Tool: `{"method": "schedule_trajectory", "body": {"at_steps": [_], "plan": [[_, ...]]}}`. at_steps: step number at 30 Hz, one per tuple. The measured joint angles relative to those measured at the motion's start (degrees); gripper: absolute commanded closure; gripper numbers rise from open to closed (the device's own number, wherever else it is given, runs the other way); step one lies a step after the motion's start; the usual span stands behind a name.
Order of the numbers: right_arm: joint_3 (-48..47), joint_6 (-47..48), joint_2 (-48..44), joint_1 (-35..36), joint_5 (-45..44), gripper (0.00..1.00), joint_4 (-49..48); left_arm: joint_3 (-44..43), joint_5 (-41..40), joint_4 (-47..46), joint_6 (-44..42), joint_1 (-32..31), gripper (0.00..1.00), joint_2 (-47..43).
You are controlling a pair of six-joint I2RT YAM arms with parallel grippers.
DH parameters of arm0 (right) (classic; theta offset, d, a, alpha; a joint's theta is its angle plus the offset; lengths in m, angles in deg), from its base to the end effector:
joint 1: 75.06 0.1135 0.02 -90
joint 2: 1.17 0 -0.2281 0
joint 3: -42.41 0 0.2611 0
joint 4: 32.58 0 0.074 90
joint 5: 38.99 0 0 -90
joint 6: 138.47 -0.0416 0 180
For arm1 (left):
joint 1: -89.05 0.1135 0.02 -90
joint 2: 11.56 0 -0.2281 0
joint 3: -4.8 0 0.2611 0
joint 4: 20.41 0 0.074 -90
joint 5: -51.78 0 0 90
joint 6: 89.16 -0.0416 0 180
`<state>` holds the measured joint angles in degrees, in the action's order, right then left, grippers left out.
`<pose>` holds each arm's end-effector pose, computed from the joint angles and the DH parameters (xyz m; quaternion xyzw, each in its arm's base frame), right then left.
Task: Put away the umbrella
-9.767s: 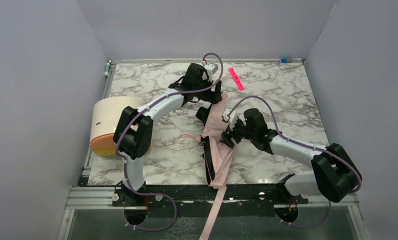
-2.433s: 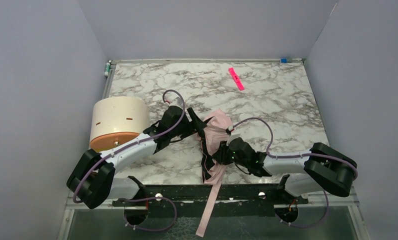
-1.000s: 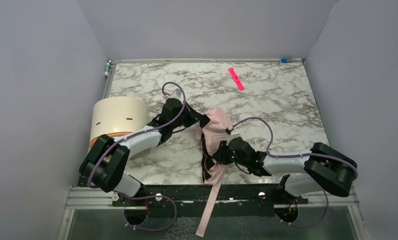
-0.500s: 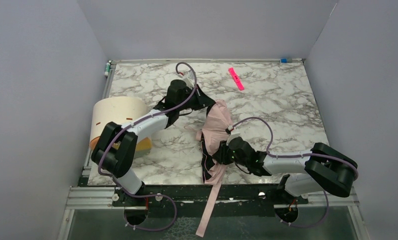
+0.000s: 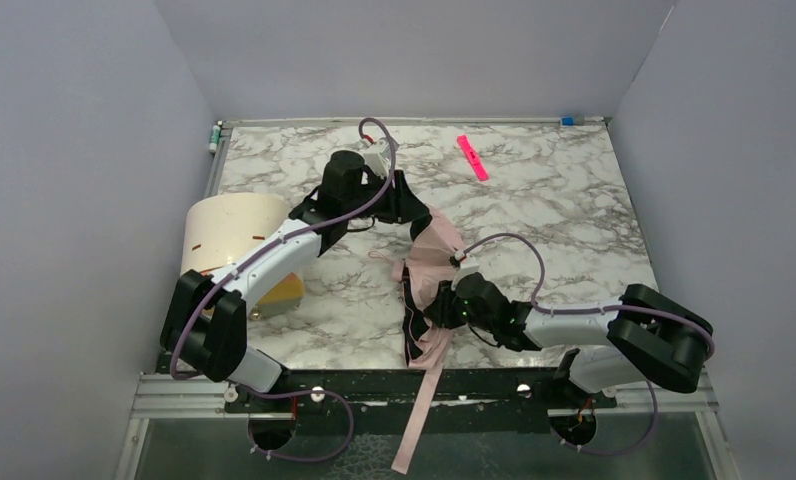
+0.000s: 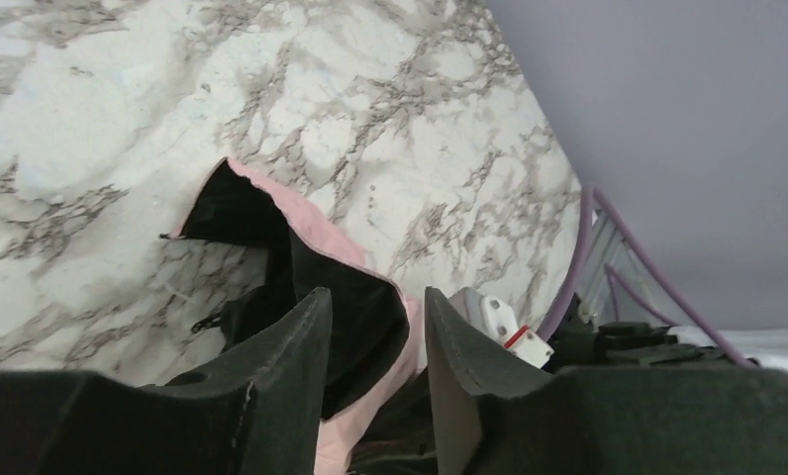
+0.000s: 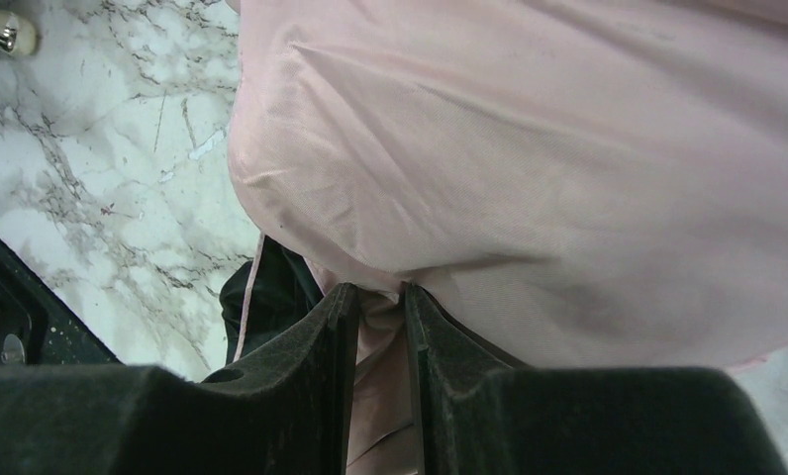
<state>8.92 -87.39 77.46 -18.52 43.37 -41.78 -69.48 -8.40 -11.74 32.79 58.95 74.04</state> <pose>0.1438 0.2076 0.0844 -0.1062 0.8829 0.2956 0.3489 0.3028 -0.1994 0.2520 0.1348 0.7938 -0.4663 0.3664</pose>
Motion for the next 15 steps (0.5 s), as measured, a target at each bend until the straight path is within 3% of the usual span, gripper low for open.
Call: {"method": "schedule_trajectory", "body": {"at_steps": [9, 15], "plan": [[-0.92, -0.02, 1.14, 0.0, 0.07, 0.7, -0.07, -6.45, -8.17, 14.05, -3.85, 0.0, 0.04, -2.4], [-0.96, 0.0, 1.18, 0.0, 0.07, 0.7, -0.07, -12.44, -13.29, 18.97, 0.85, 0.0, 0.01, 0.37]]}}
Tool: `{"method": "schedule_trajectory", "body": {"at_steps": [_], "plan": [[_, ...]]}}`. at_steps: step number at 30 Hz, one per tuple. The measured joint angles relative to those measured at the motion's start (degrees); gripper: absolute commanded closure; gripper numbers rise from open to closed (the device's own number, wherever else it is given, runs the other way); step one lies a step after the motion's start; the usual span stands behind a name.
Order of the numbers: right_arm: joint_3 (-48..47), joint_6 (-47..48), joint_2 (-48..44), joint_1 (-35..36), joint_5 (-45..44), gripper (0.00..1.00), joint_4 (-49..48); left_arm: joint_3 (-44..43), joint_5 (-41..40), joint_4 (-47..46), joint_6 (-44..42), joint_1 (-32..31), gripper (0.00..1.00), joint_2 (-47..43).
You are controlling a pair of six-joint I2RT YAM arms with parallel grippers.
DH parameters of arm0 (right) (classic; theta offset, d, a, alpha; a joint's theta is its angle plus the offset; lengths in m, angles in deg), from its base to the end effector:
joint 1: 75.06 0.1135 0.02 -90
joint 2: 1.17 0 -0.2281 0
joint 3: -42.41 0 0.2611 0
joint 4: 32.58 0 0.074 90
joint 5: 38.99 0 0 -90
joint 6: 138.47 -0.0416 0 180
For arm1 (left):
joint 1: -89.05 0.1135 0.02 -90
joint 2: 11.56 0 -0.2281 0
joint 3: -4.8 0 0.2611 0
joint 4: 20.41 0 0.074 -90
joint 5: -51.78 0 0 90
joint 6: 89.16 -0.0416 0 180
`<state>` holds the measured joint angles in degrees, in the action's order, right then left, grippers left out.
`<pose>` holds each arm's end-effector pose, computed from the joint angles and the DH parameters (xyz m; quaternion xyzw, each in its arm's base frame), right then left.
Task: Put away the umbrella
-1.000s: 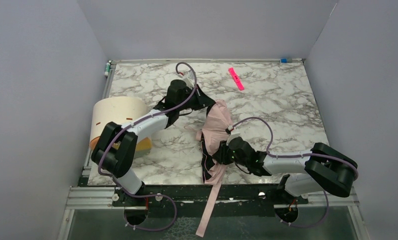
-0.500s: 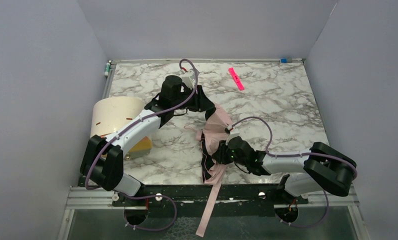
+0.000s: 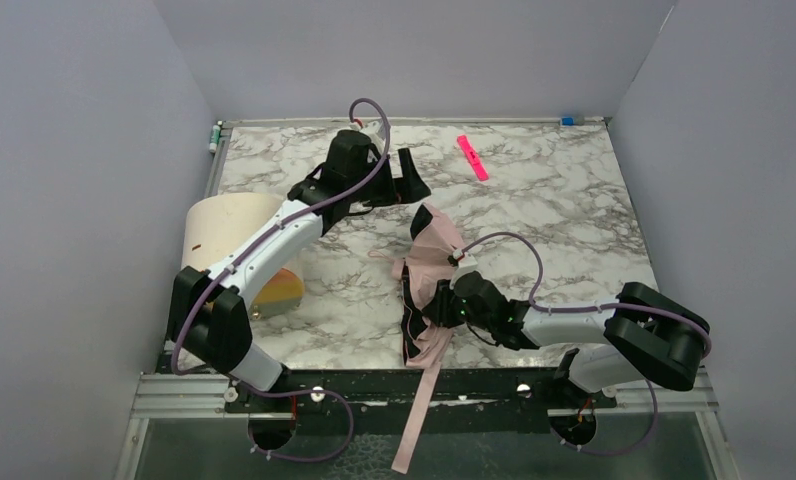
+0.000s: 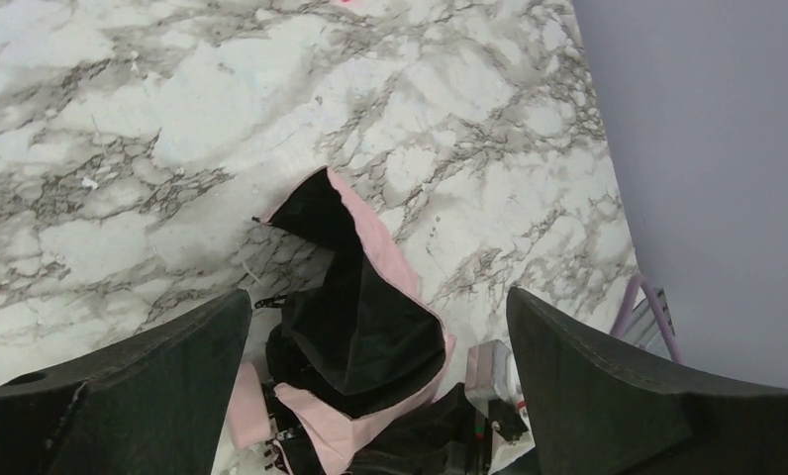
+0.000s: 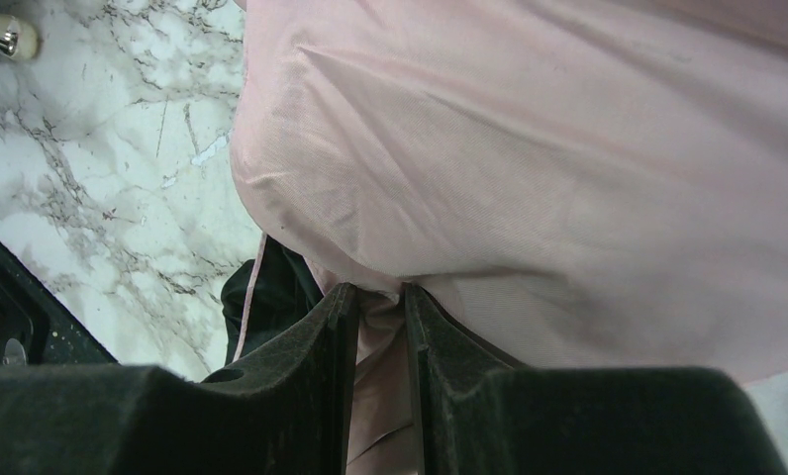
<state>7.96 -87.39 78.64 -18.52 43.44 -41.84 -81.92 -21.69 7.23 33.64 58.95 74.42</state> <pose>0.1458 0.2107 0.0843 -0.1067 0.8835 0.2951 0.3477 0.3113 -0.1941 0.2929 0.0553 0.8449 -0.3747 0.3778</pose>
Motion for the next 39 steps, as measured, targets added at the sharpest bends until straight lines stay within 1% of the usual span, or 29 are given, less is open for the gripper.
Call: {"method": "schedule_trajectory", "body": {"at_steps": [4, 8, 14, 18, 20, 21, 22, 24, 26, 27, 31, 36, 37, 39], "plan": [[0.0, 0.0, 0.0, 0.0, 0.0, 0.7, 0.0, -1.86, -3.13, 3.65, 2.45, -0.79, 0.01, 3.26], [0.0, -0.02, 0.0, 0.0, 0.0, 0.7, 0.0, -5.84, -5.66, 7.65, 2.62, -2.73, 0.01, 7.08], [-0.02, -0.02, 0.48, 0.0, 0.0, 0.7, -0.02, -14.25, -8.92, 13.0, -0.57, -6.23, 0.01, 13.14], [-0.68, -0.02, 0.96, 0.0, -0.02, 0.7, -0.13, -18.36, -9.75, 16.46, -3.06, -7.28, 0.01, 16.61], [-1.03, -0.02, 1.31, 0.0, 0.0, 0.7, -0.15, -19.21, -9.99, 18.03, -3.89, -7.37, 0.04, 17.79], [-1.03, -0.02, 1.31, 0.0, 0.0, 0.7, -0.15, -19.47, -10.12, 19.12, -4.33, -7.37, 0.06, 18.27], [-1.03, -0.02, 1.33, 0.0, 0.0, 0.7, -0.17, -19.67, -10.16, 19.96, -4.68, -7.37, 0.12, 18.73], [-1.03, -0.02, 1.42, 0.0, 0.0, 0.7, -0.26, -20.0, -10.16, 21.42, -5.31, -7.37, 0.26, 19.47], [-1.05, -0.04, 1.57, 0.0, 0.0, 0.7, -0.48, -20.79, -10.14, 22.88, -5.95, -7.32, 0.42, 20.35], [-1.05, -0.04, 1.64, 0.0, 0.0, 0.7, -0.55, -21.29, -10.14, 23.28, -6.19, -7.28, 0.48, 20.81], [-1.07, -0.02, 1.68, 0.0, 0.0, 0.7, -0.63, -24.35, -9.81, 24.94, -7.23, -7.26, 0.66, 22.36], [-1.09, -0.04, 1.68, 0.0, -0.02, 0.7, -0.59, -30.23, -7.93, 25.97, -8.24, -7.26, 0.94, 24.39], [-1.09, -0.04, 1.66, 0.0, -0.02, 0.7, -0.59, -31.39, -7.3, 26.1, -8.44, -7.26, 0.99, 24.72], [-1.09, -0.04, 1.62, 0.0, -0.02, 0.7, -0.57, -33.07, -6.05, 26.18, -8.66, -7.26, 1.0, 24.94]]}}
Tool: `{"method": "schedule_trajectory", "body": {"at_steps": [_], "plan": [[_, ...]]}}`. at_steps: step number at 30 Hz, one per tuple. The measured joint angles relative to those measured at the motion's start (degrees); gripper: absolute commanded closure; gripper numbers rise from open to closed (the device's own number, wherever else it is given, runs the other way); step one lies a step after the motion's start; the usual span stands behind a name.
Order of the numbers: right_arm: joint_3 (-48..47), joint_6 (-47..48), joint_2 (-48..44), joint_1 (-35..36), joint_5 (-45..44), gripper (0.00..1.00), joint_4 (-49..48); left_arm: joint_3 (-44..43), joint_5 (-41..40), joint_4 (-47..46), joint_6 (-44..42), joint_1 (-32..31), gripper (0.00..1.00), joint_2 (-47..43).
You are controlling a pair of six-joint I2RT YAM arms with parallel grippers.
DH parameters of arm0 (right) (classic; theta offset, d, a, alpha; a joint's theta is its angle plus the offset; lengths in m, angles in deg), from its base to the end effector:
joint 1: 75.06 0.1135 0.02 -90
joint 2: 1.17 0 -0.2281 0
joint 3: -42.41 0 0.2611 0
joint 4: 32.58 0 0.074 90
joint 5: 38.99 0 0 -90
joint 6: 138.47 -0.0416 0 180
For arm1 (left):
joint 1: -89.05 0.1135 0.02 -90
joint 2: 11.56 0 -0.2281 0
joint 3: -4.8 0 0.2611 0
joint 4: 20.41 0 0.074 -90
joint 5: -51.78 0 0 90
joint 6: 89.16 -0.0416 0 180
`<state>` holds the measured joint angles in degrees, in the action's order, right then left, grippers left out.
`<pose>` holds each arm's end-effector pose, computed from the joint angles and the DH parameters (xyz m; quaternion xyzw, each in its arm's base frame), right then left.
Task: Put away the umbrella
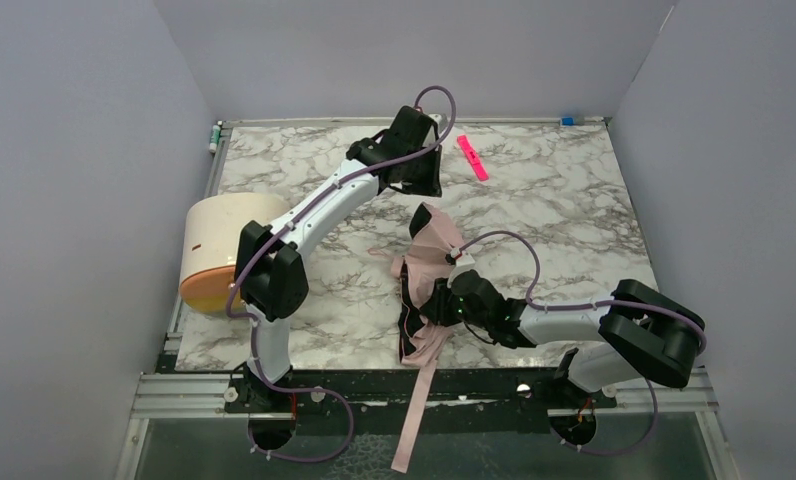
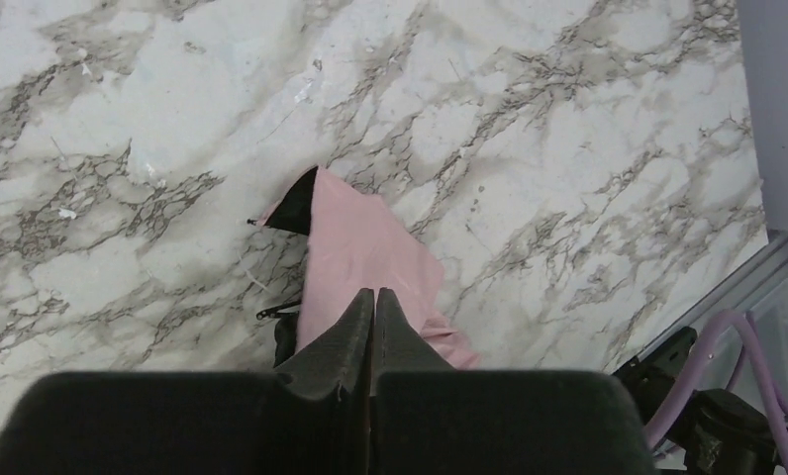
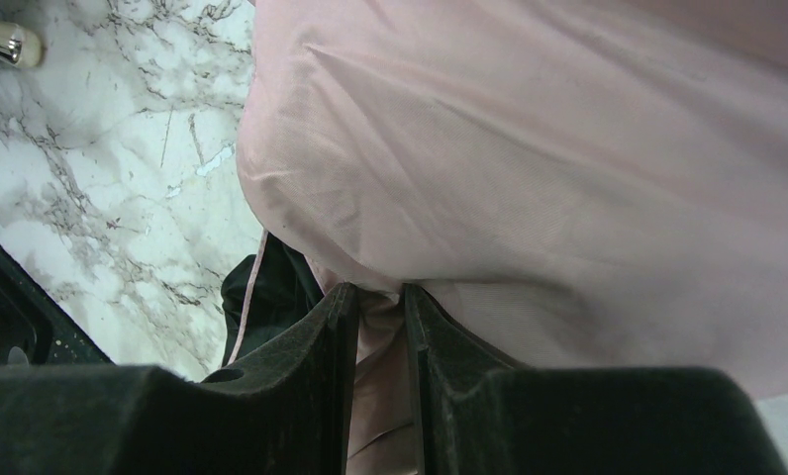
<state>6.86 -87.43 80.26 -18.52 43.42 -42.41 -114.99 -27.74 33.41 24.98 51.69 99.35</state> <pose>0.1485 0.2147 0.0838 -0.1062 0.8834 0.2954 0.3480 0.3457 -0.2734 0.2857 0.1406 0.9097 -0.2676 0.2848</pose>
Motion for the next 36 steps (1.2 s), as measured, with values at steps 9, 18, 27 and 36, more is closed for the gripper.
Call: {"method": "schedule_trajectory", "body": {"at_steps": [9, 18, 27, 36], "plan": [[0.04, -0.09, -0.11, 0.0, 0.0, 0.7, 0.02, -1.51, 4.07, 1.46, -0.04, 0.0, 0.46, -0.02], [0.33, -0.48, -0.52, 0.0, -0.02, 0.7, 0.09, 1.18, -2.16, 4.2, -0.83, 0.0, 0.16, -3.08], [0.79, -1.11, -0.98, 0.0, -0.04, 0.7, 0.04, 12.15, -6.25, 3.04, 3.89, 0.22, 0.27, -8.76], [0.83, -1.49, -0.98, -0.02, -0.04, 0.7, 0.0, 12.46, -1.01, -1.01, 6.47, 0.15, 0.53, -6.91]]}}
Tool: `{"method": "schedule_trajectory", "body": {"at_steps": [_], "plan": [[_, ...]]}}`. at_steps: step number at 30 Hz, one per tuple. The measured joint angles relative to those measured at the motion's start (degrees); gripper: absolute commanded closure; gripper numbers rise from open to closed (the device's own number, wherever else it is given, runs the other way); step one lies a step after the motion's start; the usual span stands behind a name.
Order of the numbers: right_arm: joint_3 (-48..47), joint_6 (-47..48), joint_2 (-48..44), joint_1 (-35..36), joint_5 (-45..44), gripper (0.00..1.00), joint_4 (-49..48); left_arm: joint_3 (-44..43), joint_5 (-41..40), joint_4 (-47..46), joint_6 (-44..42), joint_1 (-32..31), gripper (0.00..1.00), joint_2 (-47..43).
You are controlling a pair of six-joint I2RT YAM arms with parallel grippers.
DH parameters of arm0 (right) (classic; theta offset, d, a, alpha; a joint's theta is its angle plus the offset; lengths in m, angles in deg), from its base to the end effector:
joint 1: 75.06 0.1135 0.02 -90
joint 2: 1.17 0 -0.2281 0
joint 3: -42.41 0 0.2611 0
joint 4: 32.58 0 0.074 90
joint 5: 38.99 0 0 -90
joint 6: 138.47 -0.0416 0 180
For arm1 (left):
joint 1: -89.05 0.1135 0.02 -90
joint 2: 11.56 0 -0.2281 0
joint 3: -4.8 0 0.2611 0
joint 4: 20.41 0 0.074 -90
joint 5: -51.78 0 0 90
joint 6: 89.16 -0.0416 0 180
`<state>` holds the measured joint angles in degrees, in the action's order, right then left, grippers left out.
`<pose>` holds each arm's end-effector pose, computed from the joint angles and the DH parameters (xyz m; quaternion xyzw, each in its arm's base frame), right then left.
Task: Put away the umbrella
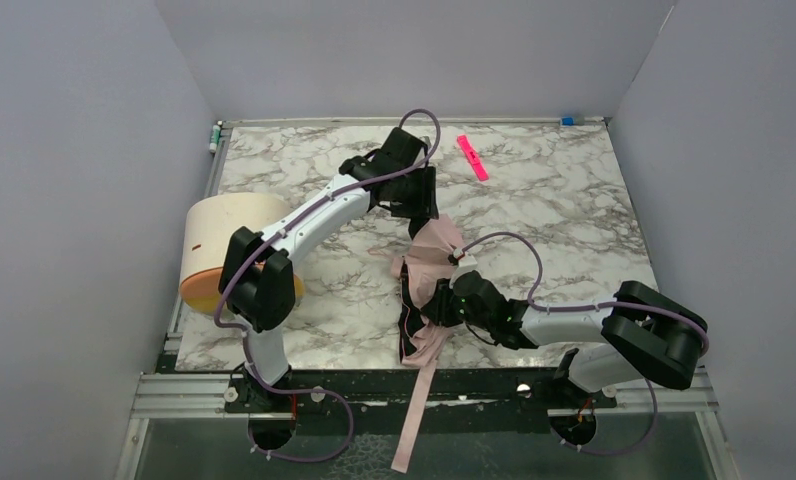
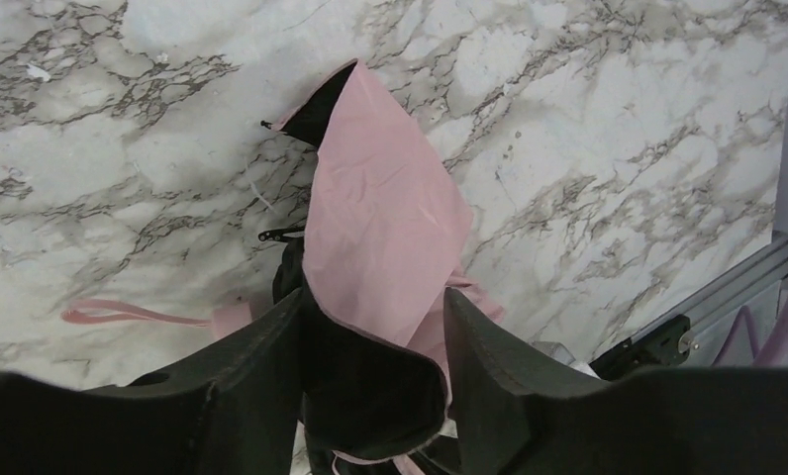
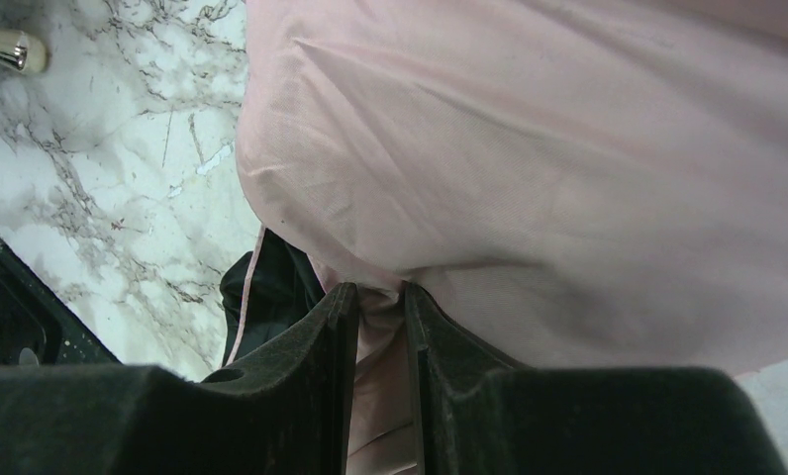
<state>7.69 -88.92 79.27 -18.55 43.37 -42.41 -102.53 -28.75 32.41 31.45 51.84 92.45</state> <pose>0.1468 0.2119 0.0839 -0.0941 0.8841 0.3005 0.3453 0.3229 -0.2538 0.2625 0.0823 0.9318 -0.2567 0.2431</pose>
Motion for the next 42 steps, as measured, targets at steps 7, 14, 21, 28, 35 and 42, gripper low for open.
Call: {"method": "schedule_trajectory", "body": {"at_steps": [7, 14, 21, 28, 35, 42], "plan": [[0.04, -0.02, 0.0, 0.0, 0.0, 0.7, -0.02, -0.02, 3.15, -0.85, 0.46, -0.04, 0.86, 2.4], [0.04, -0.02, 0.0, 0.0, 0.0, 0.7, -0.04, -4.04, 5.66, -0.66, -0.85, -0.04, 1.0, 3.48], [0.04, -0.02, 0.0, 0.0, 0.0, 0.7, -0.04, -9.68, 10.82, -1.27, -4.46, -0.2, 1.0, 3.76], [0.04, -0.09, 0.0, 0.0, -0.02, 0.7, -0.04, -2.6, 12.76, -2.64, -6.88, -3.87, 1.0, -1.66], [0.07, -1.49, -0.68, 0.02, -0.24, 0.59, 0.33, 17.18, 11.63, -8.92, -3.8, -11.54, 1.0, -16.06], [1.42, -4.04, -3.52, 0.02, -0.35, 0.52, 1.75, 43.08, 3.23, -23.3, 5.7, -16.9, 1.0, -33.48]]}}
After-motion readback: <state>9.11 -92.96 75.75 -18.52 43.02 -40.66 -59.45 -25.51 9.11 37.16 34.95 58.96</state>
